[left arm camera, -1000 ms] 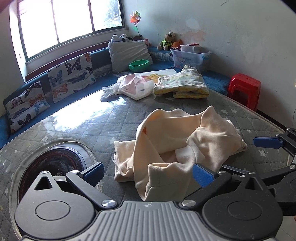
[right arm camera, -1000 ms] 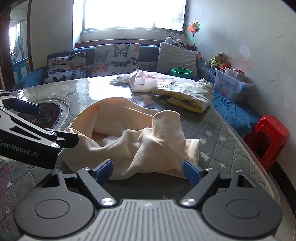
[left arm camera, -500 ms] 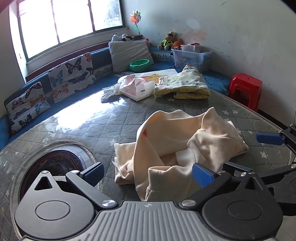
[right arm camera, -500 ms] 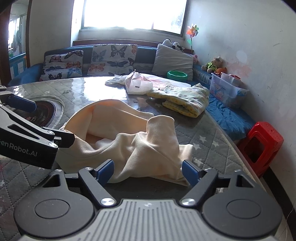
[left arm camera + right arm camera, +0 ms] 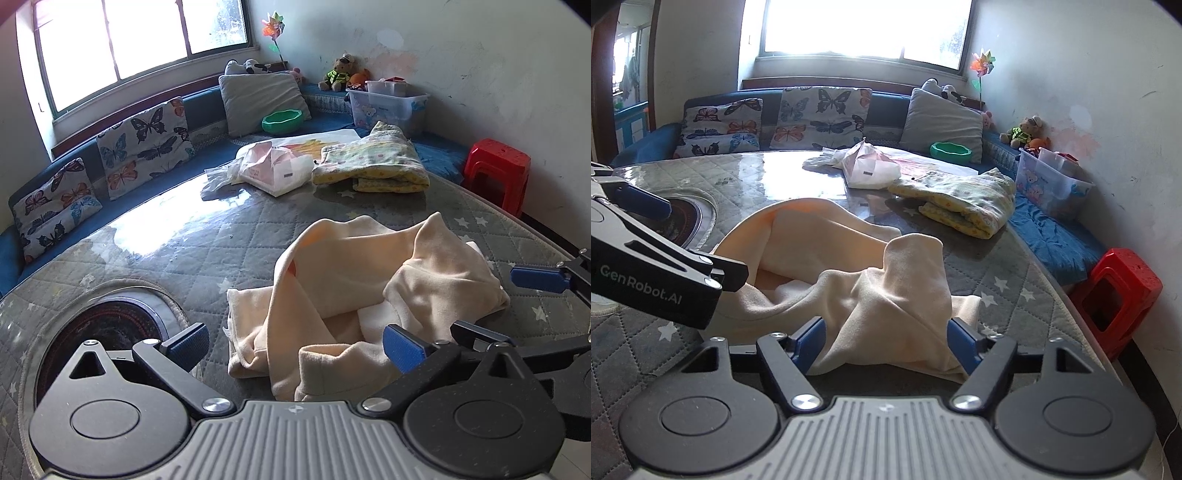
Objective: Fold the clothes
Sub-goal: 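Lower the right gripper onto the cream shirt's edge, then close the right gripper on the shirt while the left gripper closes on another edge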
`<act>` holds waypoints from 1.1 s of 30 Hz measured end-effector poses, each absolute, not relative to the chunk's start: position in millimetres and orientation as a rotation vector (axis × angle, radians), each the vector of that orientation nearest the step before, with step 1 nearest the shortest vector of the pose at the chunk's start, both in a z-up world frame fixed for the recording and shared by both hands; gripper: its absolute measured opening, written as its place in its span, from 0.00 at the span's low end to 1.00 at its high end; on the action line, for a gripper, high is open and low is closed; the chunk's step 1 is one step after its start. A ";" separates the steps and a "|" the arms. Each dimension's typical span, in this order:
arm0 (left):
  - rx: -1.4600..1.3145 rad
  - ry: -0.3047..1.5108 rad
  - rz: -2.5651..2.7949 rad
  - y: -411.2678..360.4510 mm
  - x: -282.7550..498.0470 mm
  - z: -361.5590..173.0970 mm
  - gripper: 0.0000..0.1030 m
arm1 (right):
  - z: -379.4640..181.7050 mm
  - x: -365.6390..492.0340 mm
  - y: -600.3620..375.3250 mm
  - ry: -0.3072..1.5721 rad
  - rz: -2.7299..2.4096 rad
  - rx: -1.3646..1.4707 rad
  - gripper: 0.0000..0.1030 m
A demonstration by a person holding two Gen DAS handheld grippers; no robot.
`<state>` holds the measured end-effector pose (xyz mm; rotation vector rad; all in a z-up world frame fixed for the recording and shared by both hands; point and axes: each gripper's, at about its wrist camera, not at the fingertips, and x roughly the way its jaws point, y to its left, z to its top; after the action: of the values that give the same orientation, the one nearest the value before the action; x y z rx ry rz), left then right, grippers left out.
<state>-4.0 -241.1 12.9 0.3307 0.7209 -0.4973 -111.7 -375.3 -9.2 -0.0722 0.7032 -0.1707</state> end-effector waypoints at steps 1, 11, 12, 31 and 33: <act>0.331 0.722 -0.496 -241.6 -2.7 12.6 0.98 | -10.0 -110.9 -376.2 0.705 -0.169 -0.071 0.70; 0.324 0.742 -0.486 -242.7 9.2 6.1 0.91 | -19.1 -110.2 -388.7 0.716 -0.147 -0.044 0.58; 0.323 0.744 -0.486 -242.5 10.5 5.7 0.90 | -20.3 -110.5 -389.9 0.721 -0.145 -0.042 0.57; 0.326 0.774 -0.442 -245.0 45.4 -4.5 0.90 | -17.7 -69.0 -414.5 0.707 -0.155 0.017 0.57; 0.328 0.777 -0.444 -244.9 46.7 -6.8 0.88 | -18.8 -62.7 -417.2 0.713 -0.156 0.029 0.58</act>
<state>46.7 -244.9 -6.8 0.3278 0.7771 -0.4442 -62.7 -417.2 -18.8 0.0287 0.7131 -0.1558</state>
